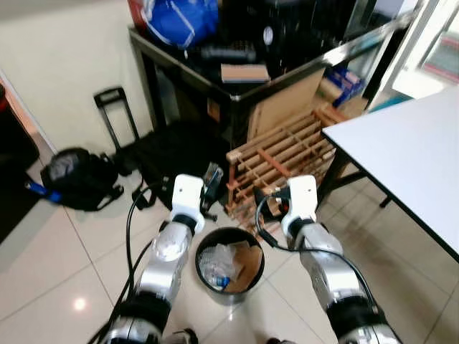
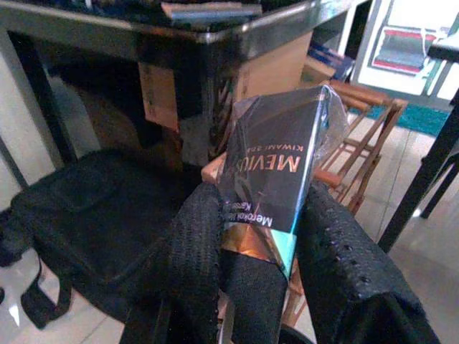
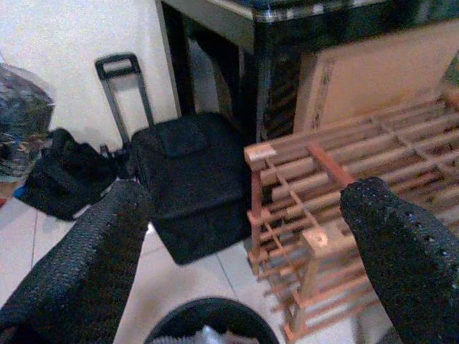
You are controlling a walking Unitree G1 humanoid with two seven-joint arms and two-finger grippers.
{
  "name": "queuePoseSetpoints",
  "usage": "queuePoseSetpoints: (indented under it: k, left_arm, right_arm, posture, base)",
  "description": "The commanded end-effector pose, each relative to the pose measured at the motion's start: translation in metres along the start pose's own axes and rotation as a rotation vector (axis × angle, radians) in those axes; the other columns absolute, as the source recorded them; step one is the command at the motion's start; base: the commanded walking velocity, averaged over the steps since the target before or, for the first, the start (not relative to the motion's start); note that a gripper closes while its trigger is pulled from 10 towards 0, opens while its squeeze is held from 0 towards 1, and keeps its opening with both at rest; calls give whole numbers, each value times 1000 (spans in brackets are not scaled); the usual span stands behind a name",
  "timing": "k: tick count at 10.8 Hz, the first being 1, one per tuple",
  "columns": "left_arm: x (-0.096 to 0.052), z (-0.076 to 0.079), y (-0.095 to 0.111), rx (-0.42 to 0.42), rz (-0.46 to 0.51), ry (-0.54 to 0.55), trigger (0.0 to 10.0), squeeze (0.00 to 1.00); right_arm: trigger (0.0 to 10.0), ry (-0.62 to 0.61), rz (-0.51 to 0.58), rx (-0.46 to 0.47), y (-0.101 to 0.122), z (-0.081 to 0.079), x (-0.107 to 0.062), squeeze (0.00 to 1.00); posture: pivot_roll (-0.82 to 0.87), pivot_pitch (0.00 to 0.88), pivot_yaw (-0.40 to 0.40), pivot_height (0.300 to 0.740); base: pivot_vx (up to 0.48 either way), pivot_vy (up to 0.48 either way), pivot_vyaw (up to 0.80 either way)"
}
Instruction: Picking trash to rubbish bin
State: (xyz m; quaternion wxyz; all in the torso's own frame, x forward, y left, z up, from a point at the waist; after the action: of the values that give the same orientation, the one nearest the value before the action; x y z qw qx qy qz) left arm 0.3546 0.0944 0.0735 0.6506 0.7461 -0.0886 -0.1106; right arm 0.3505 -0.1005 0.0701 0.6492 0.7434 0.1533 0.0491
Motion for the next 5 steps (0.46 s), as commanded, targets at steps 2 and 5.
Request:
queuePoseSetpoints:
  k: [2, 5]
  left_arm:
    - [-5, 10, 1, 11, -5, -25, 10000, 0]
    - [-1, 18, -6, 30, -48, -51, 10000, 0]
  right_arm:
    - [10000, 10, -12, -12, -2, -4, -8, 0]
    - [10000, 7, -28, -18, -4, -4, -18, 0]
  posture:
    - [-20, 242, 15, 740]
    - [-16, 310, 4, 740]
  base:
    - [0, 0, 0]
    - [0, 0, 0]
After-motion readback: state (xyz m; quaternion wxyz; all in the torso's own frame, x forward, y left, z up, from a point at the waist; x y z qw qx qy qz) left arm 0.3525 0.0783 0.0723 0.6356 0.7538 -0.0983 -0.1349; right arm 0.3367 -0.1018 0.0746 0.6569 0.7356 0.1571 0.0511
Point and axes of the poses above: a point about 5 cm out from each wrist's last joint towards the gripper, its own x axis pointing out of the wrist towards the gripper, its own y axis along the axis of the wrist's last joint, z = x × y, the point moved 4 cm from there along x, pointing out of the wrist towards the gripper, and after that the axes turned 6 degrees about x, right-handed, at the moved point
